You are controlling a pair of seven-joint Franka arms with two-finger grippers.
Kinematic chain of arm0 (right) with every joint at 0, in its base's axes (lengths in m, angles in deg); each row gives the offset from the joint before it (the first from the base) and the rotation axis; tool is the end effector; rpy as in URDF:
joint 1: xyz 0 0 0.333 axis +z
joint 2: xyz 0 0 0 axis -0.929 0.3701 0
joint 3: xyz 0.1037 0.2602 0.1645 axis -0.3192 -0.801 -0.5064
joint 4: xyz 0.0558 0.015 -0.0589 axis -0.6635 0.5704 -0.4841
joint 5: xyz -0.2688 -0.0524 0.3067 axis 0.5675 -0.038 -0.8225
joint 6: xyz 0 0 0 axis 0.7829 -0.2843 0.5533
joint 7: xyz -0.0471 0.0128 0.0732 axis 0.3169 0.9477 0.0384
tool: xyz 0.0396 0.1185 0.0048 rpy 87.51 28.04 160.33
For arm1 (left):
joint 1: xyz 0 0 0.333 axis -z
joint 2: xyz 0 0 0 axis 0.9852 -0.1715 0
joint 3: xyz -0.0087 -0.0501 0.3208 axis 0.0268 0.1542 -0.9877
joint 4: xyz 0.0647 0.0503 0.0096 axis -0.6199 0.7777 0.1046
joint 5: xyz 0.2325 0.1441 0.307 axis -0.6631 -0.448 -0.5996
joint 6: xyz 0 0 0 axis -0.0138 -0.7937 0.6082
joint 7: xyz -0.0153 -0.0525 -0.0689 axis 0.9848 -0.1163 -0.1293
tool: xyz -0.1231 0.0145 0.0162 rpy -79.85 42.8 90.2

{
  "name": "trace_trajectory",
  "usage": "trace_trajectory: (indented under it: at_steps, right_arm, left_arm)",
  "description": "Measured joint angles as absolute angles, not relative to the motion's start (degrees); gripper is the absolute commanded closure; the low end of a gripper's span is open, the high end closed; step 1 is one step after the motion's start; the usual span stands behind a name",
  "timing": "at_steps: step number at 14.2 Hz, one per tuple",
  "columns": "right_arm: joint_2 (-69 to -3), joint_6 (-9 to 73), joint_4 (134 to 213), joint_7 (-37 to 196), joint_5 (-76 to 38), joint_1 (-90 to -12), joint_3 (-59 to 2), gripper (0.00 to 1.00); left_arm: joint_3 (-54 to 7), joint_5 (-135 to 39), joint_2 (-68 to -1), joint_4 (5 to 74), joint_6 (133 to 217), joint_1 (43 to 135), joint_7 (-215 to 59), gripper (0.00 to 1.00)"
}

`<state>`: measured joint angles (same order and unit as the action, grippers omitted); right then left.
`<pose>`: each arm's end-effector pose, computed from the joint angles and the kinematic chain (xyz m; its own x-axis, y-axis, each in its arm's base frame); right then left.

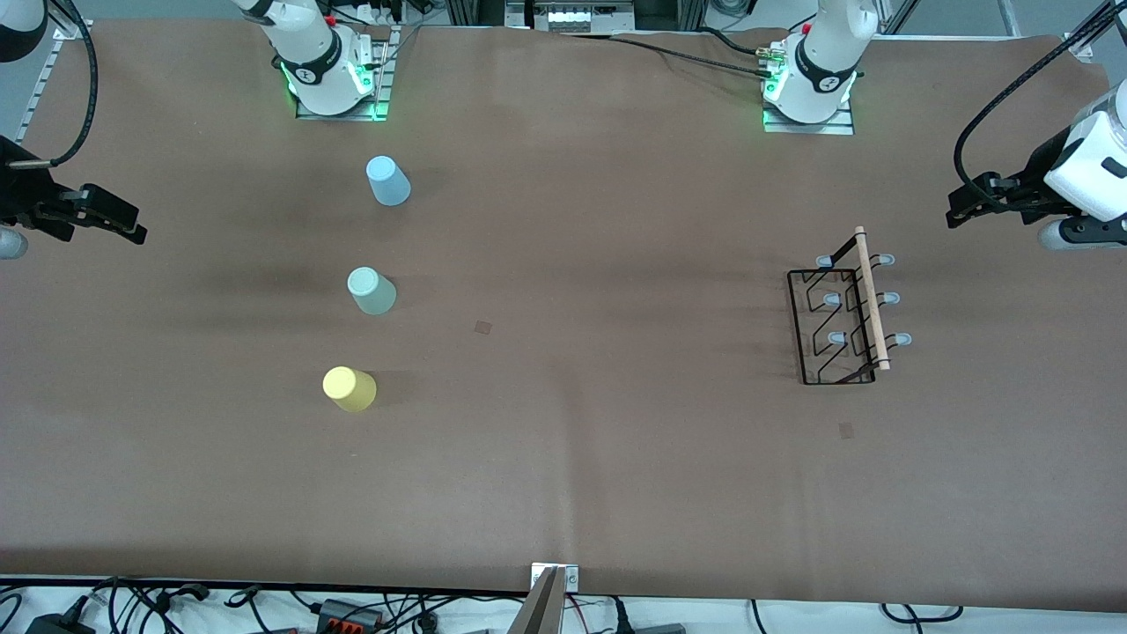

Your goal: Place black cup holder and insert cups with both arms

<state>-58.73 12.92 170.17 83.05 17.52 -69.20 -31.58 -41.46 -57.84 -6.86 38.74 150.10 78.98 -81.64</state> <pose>0.5839 -0.0340 0.5685 0.9993 -0.0382 0.0010 -0.0382 -0.9992 -0.0127 0.5573 0.0085 0.5672 0.9949 0.0628 -0.0789 0.0614 -0.9979 -0.0196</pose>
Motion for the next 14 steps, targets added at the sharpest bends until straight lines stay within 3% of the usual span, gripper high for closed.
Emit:
trace_trajectory:
  at_steps: [10,14]
  right_arm:
    - [-58.8,12.9,170.2,83.1,17.5,-69.2,-31.6,0.0]
    - [-58.8,12.9,170.2,83.0,17.5,-69.2,-31.6,0.0]
  left_arm:
    - [-41.5,-57.9,-7.9,38.8,150.1,78.9,-81.7,0.0]
    - [-41.5,-57.9,-11.9,39.6,153.4,78.9,-81.8,0.0]
